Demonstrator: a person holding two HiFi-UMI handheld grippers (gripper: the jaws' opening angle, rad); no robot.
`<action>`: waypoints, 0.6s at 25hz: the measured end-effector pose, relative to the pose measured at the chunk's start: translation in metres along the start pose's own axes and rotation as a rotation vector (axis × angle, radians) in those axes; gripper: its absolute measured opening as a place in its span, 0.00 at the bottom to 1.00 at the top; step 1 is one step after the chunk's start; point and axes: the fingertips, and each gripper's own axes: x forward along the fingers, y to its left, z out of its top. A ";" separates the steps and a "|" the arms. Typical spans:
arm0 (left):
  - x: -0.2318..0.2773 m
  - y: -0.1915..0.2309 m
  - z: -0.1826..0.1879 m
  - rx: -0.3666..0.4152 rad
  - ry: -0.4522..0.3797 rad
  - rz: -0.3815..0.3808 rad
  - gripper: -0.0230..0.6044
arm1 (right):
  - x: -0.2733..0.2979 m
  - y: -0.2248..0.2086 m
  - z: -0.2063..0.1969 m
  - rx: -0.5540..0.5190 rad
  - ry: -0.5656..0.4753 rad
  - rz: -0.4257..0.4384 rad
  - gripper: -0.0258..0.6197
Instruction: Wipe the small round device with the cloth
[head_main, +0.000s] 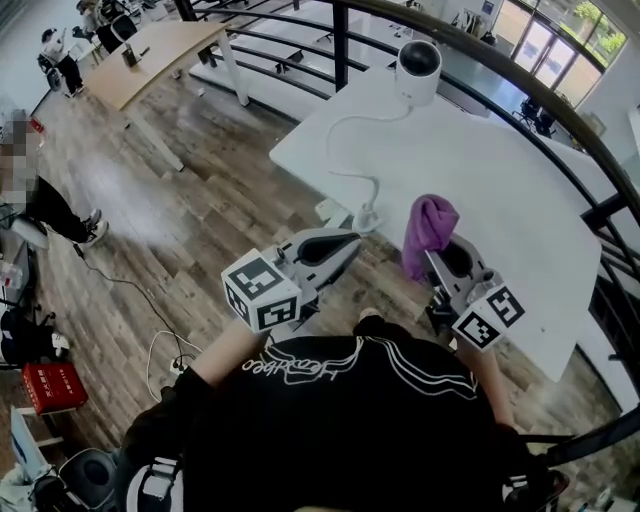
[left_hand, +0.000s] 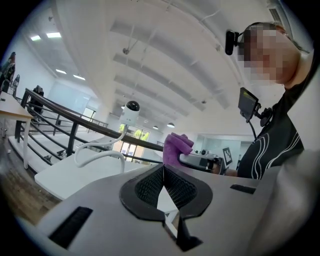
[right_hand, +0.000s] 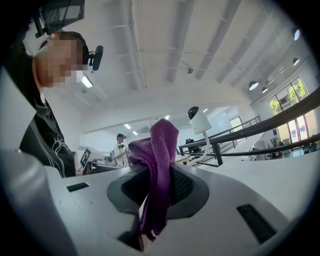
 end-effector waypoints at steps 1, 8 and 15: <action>-0.002 0.000 -0.001 -0.002 -0.002 0.003 0.05 | 0.000 0.000 0.001 -0.003 -0.006 -0.003 0.14; -0.018 0.003 0.013 0.020 -0.007 0.047 0.05 | 0.007 -0.005 0.011 0.008 -0.027 0.010 0.14; 0.029 0.072 0.062 0.075 -0.006 0.125 0.05 | 0.049 -0.079 0.036 0.019 -0.038 0.073 0.14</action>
